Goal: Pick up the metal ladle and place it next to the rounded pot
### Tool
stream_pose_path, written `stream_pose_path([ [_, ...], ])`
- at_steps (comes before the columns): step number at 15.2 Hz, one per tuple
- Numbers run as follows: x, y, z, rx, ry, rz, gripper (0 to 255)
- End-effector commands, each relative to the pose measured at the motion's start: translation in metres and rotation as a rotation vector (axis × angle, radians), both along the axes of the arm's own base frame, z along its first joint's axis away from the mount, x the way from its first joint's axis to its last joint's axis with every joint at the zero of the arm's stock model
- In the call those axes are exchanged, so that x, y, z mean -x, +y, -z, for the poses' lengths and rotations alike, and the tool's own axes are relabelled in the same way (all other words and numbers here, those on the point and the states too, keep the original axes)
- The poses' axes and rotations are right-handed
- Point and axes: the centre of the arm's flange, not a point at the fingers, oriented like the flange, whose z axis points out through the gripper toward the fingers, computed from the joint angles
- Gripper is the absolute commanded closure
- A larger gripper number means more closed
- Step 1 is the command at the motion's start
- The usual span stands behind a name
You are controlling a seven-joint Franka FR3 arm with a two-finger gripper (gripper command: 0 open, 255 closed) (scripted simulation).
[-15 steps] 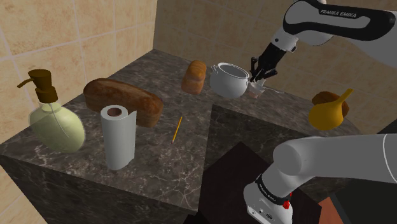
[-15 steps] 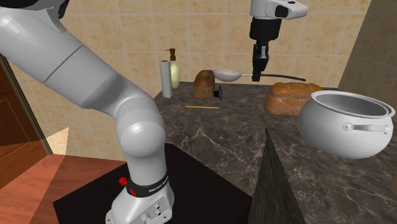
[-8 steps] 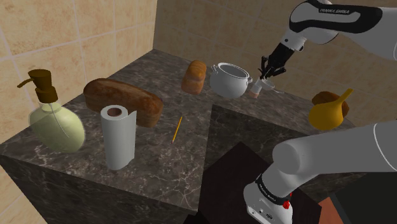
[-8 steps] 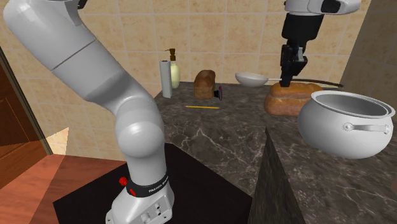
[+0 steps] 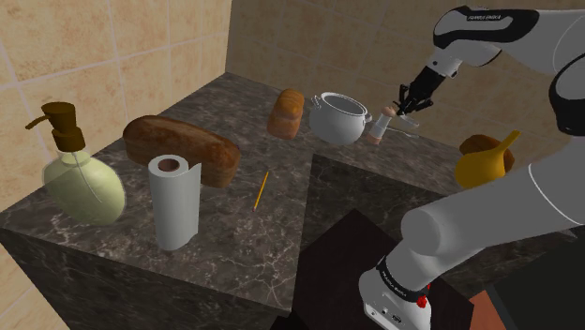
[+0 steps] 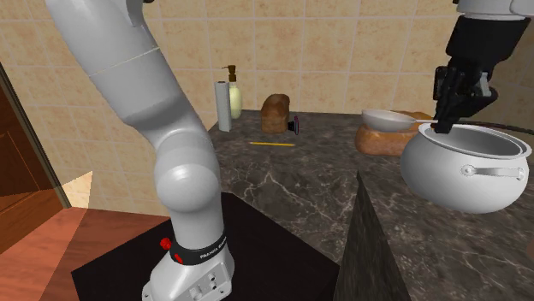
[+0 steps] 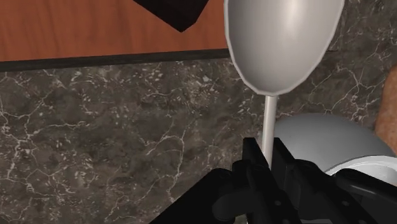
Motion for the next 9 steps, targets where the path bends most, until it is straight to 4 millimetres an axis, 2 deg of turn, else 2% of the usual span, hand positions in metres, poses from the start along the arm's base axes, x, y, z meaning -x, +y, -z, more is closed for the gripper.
stream_pose_path([
  [1, 0.003, -0.029, 0.0, 0.001, 0.001, -0.001, 255],
  [9, 0.015, -0.134, 0.0, 0.001, 0.001, -0.001, 255],
])
